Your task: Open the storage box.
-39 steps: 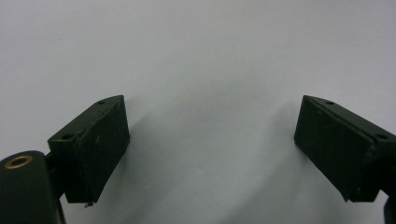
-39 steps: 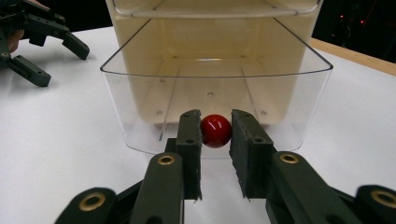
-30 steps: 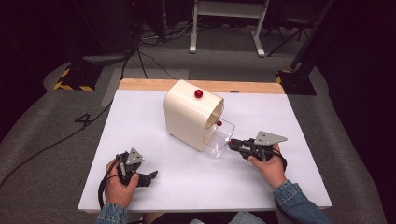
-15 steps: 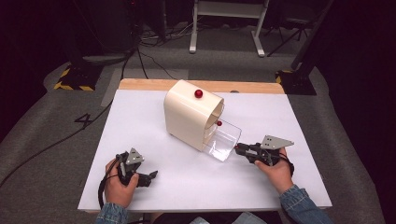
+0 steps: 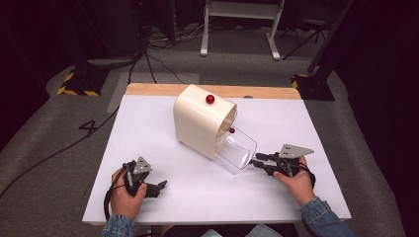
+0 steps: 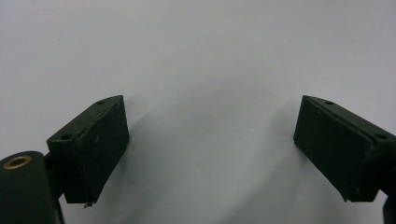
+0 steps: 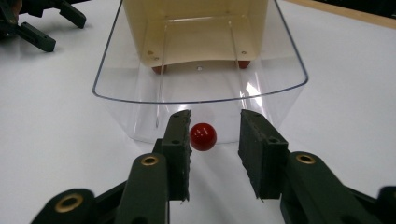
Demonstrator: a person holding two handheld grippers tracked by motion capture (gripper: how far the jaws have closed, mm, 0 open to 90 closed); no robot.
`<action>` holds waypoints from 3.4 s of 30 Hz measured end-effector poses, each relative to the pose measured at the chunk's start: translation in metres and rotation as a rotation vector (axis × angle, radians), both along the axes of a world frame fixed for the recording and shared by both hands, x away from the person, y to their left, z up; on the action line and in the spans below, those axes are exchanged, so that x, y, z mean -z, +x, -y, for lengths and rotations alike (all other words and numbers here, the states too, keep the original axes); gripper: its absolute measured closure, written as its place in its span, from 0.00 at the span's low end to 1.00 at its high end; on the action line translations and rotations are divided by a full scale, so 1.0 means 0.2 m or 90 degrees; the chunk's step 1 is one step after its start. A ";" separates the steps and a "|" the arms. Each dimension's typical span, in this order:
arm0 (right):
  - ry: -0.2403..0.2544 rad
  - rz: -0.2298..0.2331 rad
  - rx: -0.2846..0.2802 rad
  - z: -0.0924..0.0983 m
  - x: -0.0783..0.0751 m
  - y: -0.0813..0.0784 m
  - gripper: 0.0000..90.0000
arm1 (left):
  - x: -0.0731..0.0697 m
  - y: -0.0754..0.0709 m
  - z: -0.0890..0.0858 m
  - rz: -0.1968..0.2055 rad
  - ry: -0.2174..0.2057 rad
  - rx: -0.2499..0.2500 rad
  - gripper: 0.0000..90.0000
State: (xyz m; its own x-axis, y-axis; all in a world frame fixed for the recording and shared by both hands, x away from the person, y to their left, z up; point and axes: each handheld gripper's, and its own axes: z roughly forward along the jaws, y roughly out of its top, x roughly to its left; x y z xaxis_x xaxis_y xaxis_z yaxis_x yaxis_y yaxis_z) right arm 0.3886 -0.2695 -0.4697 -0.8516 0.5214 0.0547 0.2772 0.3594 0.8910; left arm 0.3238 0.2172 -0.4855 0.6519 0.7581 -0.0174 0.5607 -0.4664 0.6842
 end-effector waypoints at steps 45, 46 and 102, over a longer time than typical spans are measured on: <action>0.072 0.055 -0.055 -0.35 -0.36 0.24 0.74 | 0.00 -0.01 0.00 0.000 -0.005 -0.005 0.12; 0.078 0.056 -0.057 -0.36 -0.35 0.25 0.75 | 0.00 -0.01 0.01 0.000 -0.005 -0.006 0.12; 0.059 0.062 -0.036 -0.12 -0.33 0.07 0.78 | 0.00 0.00 0.00 0.001 0.000 -0.003 0.12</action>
State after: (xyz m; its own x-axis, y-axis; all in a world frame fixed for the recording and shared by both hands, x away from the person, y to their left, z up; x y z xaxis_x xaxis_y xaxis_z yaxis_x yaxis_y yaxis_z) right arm 0.4020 -0.2457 -0.4030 -0.8827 0.4696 0.0160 0.1697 0.2869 0.9428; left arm 0.3228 0.2166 -0.4857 0.6488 0.7608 -0.0164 0.5615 -0.4641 0.6851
